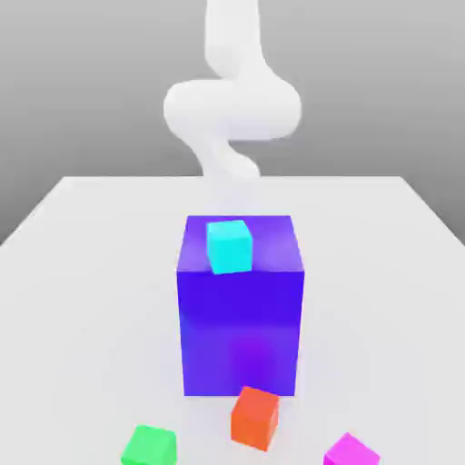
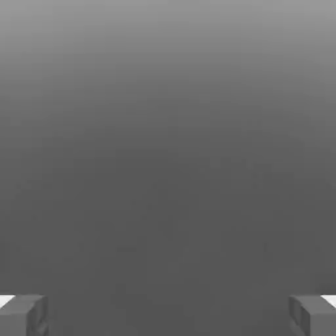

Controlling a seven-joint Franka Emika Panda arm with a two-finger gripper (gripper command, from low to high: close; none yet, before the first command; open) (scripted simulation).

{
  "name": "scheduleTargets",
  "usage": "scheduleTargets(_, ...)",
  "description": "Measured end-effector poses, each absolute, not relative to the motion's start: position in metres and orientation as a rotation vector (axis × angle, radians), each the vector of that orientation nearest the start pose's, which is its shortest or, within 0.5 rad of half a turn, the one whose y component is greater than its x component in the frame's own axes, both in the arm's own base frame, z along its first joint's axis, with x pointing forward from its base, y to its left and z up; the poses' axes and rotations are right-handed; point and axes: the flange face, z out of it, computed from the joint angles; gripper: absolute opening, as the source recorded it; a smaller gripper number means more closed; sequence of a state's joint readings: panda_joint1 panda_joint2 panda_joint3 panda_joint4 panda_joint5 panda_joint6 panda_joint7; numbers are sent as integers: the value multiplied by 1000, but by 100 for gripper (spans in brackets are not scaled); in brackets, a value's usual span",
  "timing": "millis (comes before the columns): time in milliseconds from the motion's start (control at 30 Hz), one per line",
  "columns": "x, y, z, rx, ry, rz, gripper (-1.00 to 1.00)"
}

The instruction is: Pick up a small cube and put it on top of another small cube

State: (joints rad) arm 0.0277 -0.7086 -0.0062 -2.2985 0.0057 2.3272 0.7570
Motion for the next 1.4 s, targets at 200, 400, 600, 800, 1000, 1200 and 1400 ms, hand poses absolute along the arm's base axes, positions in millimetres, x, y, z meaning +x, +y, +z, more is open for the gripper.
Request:
scheduleTargets(200, 450, 32, 599, -2686, 814, -774, 0)
scheduleTargets(400, 498, 62, 505, -2836, 642, -588, 0)
scheduleTargets(600, 525, 96, 402, -2964, 447, -394, 0)
scheduleTargets(800, 529, 123, 293, -3068, 247, -193, 0)
scheduleTargets(1000, 516, 142, 187, -3137, 63, -14, 0)
scheduleTargets(1200, 514, 143, 133, -3141, 50, -1, -100)
scheduleTargets(1400, 514, 143, 142, -3142, 49, 1, -100)
